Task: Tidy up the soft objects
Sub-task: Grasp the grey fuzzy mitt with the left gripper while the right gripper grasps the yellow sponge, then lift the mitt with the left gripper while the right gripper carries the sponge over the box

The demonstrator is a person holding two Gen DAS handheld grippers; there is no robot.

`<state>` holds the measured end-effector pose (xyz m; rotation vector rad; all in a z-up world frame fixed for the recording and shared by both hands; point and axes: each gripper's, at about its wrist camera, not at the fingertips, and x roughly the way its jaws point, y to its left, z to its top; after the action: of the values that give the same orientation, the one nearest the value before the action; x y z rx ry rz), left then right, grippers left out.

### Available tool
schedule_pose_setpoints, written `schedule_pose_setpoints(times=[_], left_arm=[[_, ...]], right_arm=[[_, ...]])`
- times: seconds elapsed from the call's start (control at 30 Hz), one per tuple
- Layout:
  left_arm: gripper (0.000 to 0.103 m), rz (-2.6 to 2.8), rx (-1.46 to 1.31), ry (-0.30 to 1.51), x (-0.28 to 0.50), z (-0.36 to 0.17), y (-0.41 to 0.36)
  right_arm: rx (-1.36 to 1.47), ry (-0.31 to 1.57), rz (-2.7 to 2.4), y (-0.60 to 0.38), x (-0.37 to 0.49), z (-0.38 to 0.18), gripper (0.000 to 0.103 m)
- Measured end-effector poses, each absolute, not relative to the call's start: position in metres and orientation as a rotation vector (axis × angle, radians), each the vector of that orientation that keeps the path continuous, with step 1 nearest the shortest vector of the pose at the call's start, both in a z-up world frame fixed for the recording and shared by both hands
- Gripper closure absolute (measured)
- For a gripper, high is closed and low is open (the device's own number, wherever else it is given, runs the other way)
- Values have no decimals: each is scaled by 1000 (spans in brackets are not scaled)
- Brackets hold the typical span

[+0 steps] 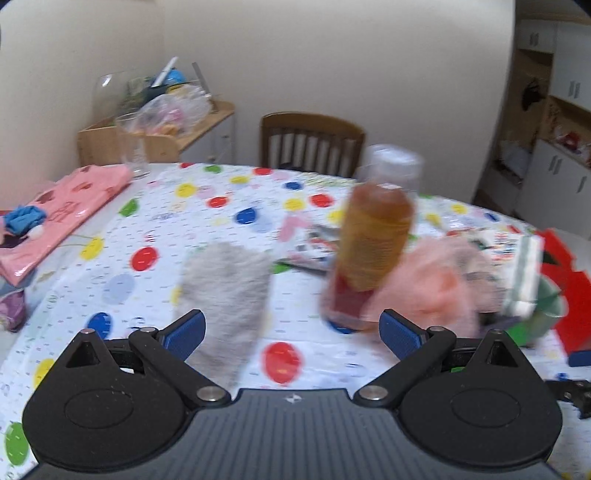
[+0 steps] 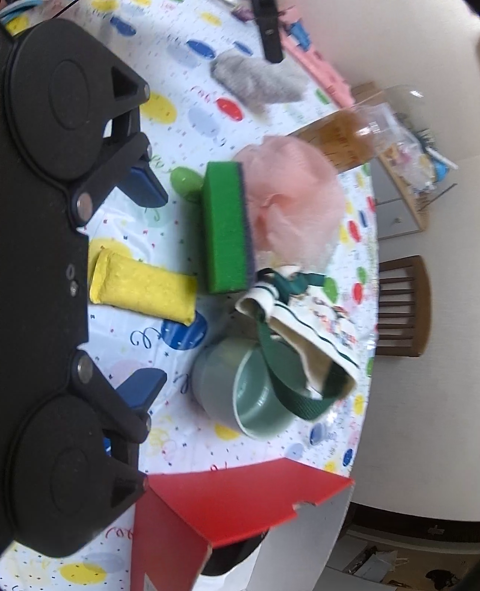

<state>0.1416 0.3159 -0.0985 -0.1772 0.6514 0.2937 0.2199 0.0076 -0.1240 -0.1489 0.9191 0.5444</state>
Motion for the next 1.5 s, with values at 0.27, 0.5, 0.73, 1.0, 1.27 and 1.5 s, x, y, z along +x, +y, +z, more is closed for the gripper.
schedule_pose_setpoints(times=[0.27,0.5,0.73,1.0,1.27,1.5], left_arm=[[2,404,-183,718,162,-135,367],[3,440,-203,766,178,-163,389],[6,449,-213,784,188,-177,396],[33,434,-227,795,189,-183,398],[66,424,-229,794,189,-177,393],[81,408,-216,804,188,-170,385]], right_arm=[[-221,969,556,30,229,-146,15],[-248,1002,539,36,239,-159,23],[-277,1005,529,43,242,-164,35],[-293,1009,506,45,242,-167,53],[-292,1010,493,42,243,-166,62],[-268,999,499,35,238,-162,63]])
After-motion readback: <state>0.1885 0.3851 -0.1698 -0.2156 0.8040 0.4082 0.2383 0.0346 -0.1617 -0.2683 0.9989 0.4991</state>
